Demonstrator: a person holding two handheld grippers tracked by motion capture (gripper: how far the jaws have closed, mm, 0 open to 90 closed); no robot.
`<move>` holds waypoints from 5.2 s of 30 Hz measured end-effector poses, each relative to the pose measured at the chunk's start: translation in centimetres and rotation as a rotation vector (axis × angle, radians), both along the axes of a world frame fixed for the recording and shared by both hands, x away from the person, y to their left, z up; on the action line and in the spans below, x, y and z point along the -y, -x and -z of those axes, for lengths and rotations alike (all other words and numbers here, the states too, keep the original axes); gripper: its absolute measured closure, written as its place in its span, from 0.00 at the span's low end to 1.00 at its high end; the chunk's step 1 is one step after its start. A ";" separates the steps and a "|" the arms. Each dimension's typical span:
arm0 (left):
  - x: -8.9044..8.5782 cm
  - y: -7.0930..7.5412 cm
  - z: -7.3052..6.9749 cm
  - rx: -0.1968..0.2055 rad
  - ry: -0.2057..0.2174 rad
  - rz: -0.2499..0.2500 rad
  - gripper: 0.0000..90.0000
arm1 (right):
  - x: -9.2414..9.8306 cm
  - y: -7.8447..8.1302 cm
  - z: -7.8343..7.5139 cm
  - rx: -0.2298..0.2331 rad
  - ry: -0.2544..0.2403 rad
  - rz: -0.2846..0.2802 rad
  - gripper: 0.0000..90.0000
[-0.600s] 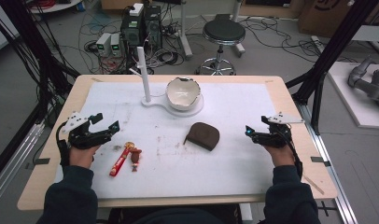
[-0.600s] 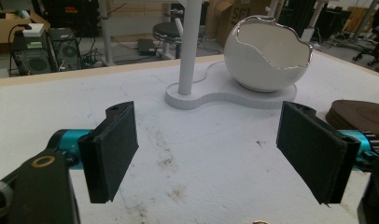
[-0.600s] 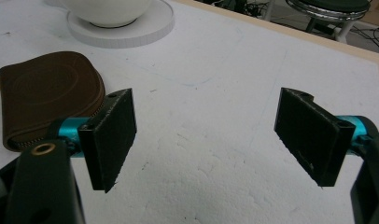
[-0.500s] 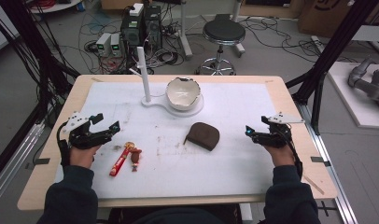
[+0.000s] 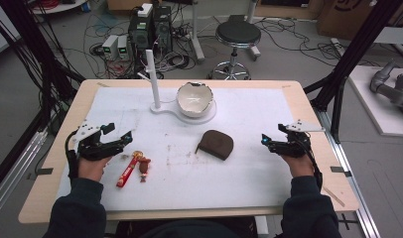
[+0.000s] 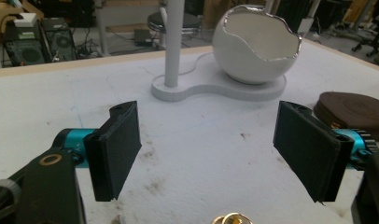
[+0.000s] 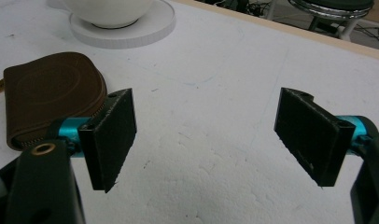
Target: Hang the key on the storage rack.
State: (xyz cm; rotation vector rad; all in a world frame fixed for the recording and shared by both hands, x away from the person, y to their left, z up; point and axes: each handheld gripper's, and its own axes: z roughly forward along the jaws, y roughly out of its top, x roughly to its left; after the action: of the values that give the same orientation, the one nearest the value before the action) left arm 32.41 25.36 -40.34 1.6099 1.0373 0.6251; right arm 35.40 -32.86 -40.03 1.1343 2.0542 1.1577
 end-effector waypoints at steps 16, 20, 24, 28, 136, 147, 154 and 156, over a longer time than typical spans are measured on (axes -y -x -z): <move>4.1 4.2 1.3 -0.254 -0.103 0.087 0.49 | -0.8 0.1 -0.1 0.004 0.027 -0.013 0.24; 5.4 5.1 1.7 -0.296 -0.145 0.063 0.48 | -0.5 0.2 0.0 0.002 0.026 -0.008 0.24; 6.6 5.8 2.3 -0.320 -0.198 0.030 0.43 | -0.3 0.3 0.0 0.002 0.022 0.001 0.24; 7.2 5.4 3.2 -0.358 -0.237 0.013 0.43 | -0.4 0.2 0.0 0.003 0.023 -0.002 0.24; 1.8 -14.4 -10.4 -0.110 0.168 0.027 0.63 | -0.2 0.0 0.2 -0.001 0.010 -0.017 0.24; 0.3 -11.9 -6.9 -0.019 0.117 0.003 0.43 | -0.2 0.1 0.2 -0.003 0.010 -0.018 0.24; -0.8 -9.2 -5.2 0.030 0.119 0.032 0.19 | -0.4 0.1 0.2 0.003 0.012 -0.022 0.24; -0.7 -8.2 -4.5 0.032 0.085 0.038 0.19 | -0.4 0.0 0.2 -0.001 0.012 -0.024 0.24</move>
State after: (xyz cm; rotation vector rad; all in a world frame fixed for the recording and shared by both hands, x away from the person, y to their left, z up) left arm 40.64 26.09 -35.84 1.5375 0.9952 0.5723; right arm 35.36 -32.48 -40.26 1.1072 2.0781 1.1552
